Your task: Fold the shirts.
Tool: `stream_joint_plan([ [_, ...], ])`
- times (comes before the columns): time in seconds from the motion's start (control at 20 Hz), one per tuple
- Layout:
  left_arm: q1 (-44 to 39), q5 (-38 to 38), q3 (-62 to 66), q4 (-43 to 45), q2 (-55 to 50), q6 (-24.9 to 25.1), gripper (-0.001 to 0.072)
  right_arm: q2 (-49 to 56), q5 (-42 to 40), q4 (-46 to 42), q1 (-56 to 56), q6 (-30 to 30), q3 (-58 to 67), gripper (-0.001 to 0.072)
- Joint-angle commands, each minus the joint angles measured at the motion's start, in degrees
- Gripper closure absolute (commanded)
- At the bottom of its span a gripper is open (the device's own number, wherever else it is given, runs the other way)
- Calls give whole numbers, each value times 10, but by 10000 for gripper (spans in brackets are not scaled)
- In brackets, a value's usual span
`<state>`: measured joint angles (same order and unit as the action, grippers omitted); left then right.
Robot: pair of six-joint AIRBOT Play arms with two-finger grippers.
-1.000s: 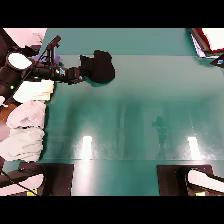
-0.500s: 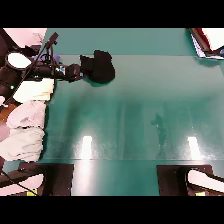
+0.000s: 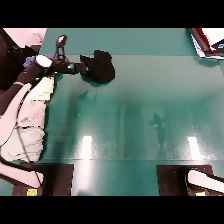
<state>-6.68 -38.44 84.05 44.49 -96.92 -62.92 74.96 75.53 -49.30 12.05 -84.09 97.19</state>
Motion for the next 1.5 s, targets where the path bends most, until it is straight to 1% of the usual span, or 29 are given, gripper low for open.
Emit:
stream_joint_plan([
  [0.0,0,-42,107,-16,-110,15,76,0,1,-3,0,0,0,693],
  [0.15,-14,-60,160,-16,-151,14,77,0,0,-3,-1,0,0,693],
  [0.25,-29,-46,165,-14,-164,14,79,0,0,-3,0,0,0,692],
  [0.3,-36,-34,165,-15,-166,14,107,0,1,-3,0,0,0,693],
  [0.35,-41,-25,165,-21,-166,11,109,0,1,-2,-1,0,0,692],
  [0.4,-42,-25,168,-38,-165,5,324,0,1,-2,0,0,0,693],
  [0.45,-42,-41,180,-49,-164,5,672,0,1,-2,0,0,0,692],
  [0.55,-41,-103,235,-52,-164,3,683,0,1,-1,0,0,1,693],
  [0.65,-42,-214,338,-55,-163,6,684,0,2,3,0,0,22,692],
  [0.7,-43,-275,399,-68,-158,19,684,0,5,3,-1,0,45,693],
  [0.75,-45,-306,422,-95,-133,34,684,0,9,3,-2,0,71,692],
  [0.85,-50,-323,400,-155,-45,60,684,0,17,3,-2,0,125,693],
  [0.95,-61,-372,353,-158,53,64,684,0,25,3,-2,0,175,693],
  [1.05,-78,-419,310,-132,126,64,684,0,39,3,-2,0,213,693],
  [1.15,-110,-429,281,-56,173,64,684,-7,40,3,-2,0,216,693],
  [1.25,-144,-428,264,4,183,63,683,-37,26,2,-2,0,165,693],
  [1.35,-169,-403,228,23,175,61,683,-62,24,2,-2,2,120,693],
  [1.45,-176,-382,177,24,149,57,682,-81,24,2,-2,2,83,693],
])
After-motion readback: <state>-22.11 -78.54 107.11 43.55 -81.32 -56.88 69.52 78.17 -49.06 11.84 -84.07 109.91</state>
